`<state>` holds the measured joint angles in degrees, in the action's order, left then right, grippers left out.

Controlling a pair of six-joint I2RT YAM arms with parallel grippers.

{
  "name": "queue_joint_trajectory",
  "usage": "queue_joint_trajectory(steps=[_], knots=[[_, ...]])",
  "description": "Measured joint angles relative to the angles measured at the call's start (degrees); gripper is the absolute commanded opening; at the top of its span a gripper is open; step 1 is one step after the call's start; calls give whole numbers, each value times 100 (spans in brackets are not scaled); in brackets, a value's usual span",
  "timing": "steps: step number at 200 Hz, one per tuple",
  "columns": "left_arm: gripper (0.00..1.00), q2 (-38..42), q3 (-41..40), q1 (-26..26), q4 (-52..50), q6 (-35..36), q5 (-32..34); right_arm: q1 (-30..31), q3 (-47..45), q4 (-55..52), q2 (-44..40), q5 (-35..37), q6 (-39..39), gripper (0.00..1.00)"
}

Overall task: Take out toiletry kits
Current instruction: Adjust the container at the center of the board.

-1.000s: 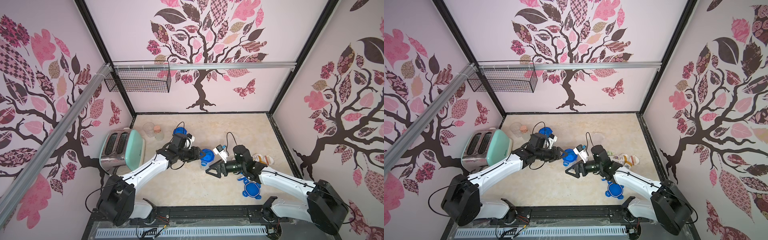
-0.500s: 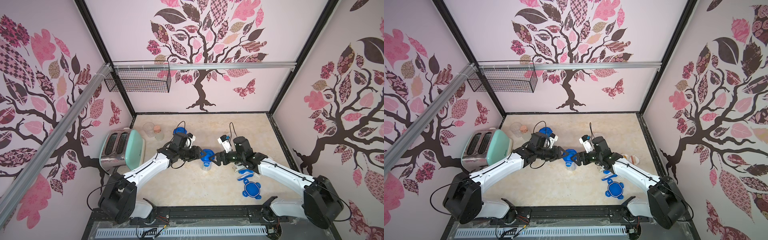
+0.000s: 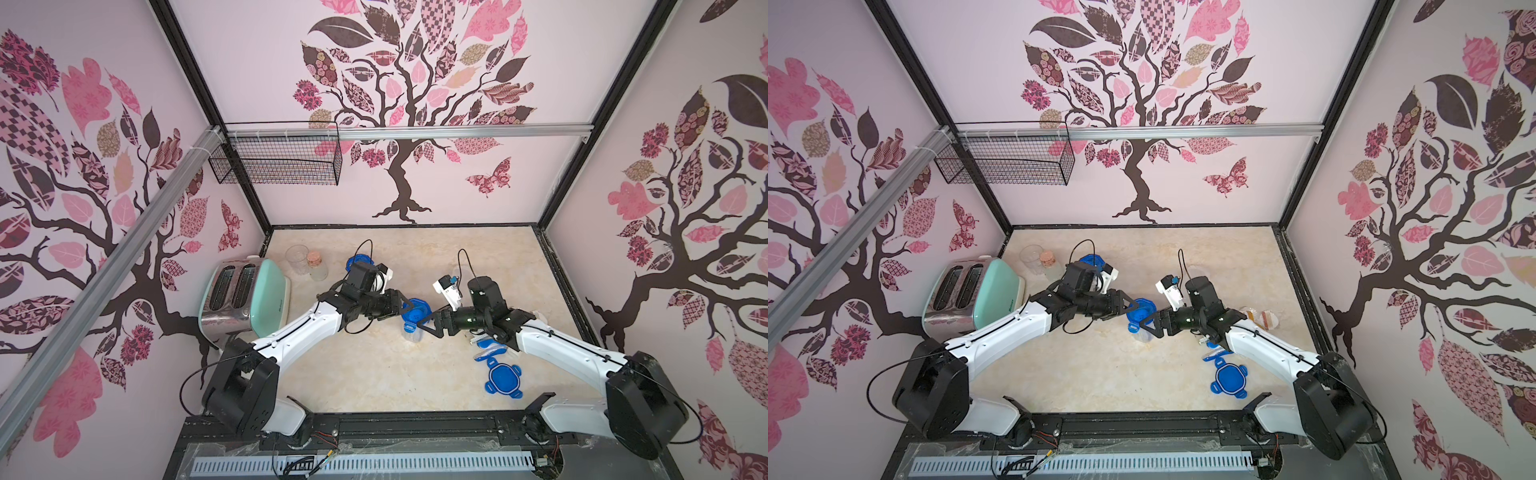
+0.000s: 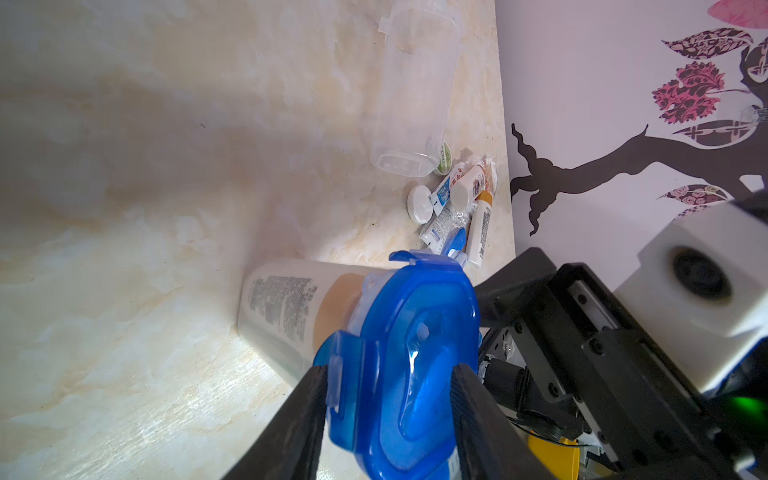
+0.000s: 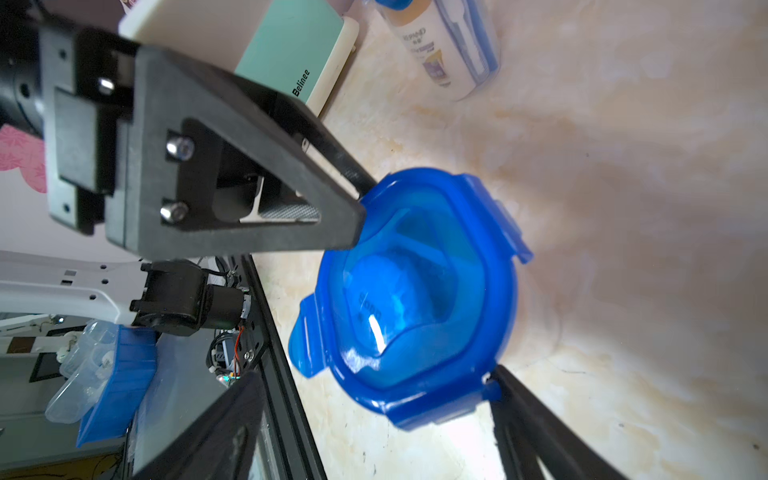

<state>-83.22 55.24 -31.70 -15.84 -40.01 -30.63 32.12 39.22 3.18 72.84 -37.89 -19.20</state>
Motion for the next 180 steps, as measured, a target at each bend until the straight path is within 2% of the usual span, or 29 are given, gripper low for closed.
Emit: queue_joint_trajectory(steps=[77, 117, 180], knots=[[50, -361, 203, 0, 131, -9, -98, 173, -494, 623, -273, -560, -894, 84], [51, -514, 278, -7, 210, -9, -160, 568, -590, 1123, -190, -693, -1379, 84], [52, -564, 448, -4, 59, 107, 0, 785, -621, 1377, -48, -584, -1537, 86]])
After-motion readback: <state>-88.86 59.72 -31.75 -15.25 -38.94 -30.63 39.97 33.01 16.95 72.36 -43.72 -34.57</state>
